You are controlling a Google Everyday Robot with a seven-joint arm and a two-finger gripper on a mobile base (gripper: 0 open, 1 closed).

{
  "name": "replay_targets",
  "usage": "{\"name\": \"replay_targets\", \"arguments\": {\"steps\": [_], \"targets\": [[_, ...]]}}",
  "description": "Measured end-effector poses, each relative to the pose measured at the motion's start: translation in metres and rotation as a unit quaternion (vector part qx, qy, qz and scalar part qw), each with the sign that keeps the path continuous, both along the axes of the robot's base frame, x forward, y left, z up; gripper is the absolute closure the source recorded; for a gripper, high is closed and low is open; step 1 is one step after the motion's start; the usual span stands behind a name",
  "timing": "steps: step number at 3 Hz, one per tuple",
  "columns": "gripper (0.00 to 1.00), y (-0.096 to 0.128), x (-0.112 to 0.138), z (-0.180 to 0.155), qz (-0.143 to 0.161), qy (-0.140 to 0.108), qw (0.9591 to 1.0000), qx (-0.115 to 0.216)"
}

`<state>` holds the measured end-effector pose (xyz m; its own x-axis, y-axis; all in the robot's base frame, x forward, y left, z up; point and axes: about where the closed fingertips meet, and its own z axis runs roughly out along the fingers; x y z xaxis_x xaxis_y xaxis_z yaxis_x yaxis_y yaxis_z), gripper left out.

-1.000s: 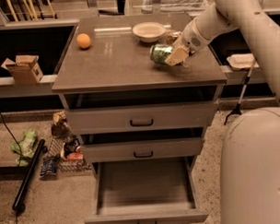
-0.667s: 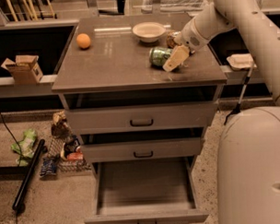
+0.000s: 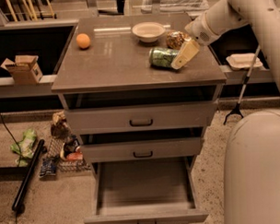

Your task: Pick green can from bottom drawer and place on counter

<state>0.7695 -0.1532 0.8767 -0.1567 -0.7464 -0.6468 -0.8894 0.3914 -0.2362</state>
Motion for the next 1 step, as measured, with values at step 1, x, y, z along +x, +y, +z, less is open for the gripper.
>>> {"name": "replay_targets", "arguments": {"steps": [1], "targets": [[0.00, -0.0440, -0.0110, 0.0504, -0.009, -0.060, 0.9982, -0.002]]}}
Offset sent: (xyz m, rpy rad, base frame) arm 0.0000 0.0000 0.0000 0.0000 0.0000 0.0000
